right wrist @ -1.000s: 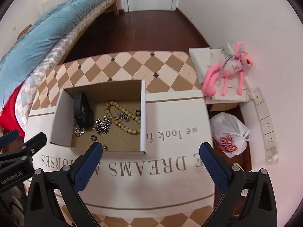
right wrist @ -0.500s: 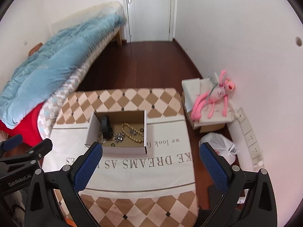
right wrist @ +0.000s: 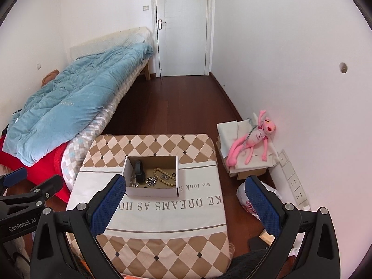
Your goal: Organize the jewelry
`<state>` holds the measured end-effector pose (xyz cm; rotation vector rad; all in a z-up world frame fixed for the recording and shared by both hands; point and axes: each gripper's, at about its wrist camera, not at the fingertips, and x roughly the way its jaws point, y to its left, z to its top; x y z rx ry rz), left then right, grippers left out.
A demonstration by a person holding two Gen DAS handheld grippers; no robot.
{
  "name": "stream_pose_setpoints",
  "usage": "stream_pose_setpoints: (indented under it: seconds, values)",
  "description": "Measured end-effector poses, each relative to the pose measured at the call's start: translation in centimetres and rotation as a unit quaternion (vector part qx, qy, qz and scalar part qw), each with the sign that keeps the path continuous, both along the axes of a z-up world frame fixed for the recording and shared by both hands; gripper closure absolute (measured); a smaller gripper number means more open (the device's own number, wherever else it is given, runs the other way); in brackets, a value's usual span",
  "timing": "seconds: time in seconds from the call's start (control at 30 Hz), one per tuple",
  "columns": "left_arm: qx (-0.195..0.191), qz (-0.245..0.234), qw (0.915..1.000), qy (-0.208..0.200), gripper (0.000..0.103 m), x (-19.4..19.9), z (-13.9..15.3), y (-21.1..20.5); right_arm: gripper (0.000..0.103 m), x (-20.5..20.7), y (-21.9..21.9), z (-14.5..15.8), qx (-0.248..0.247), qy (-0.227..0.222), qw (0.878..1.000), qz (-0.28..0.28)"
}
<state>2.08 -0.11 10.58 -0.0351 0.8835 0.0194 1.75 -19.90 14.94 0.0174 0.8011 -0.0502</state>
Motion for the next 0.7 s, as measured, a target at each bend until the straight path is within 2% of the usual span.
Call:
stream_pose_setpoints:
  seconds: [0.33,0.7]
  values:
    - [-0.007,0.0,0.9991,0.043,0.0,0.1,-0.7,-0.5,0.0,-0.4,-0.3,0.2,0.005,0.024,1.0,-0.002]
    - [-0.001,0.018,0.998,0.06,0.0,4.0,-1.8,-0.4,0.0,4.1,-0.5,-1.5,0.002,0.055,0.998,-0.007]
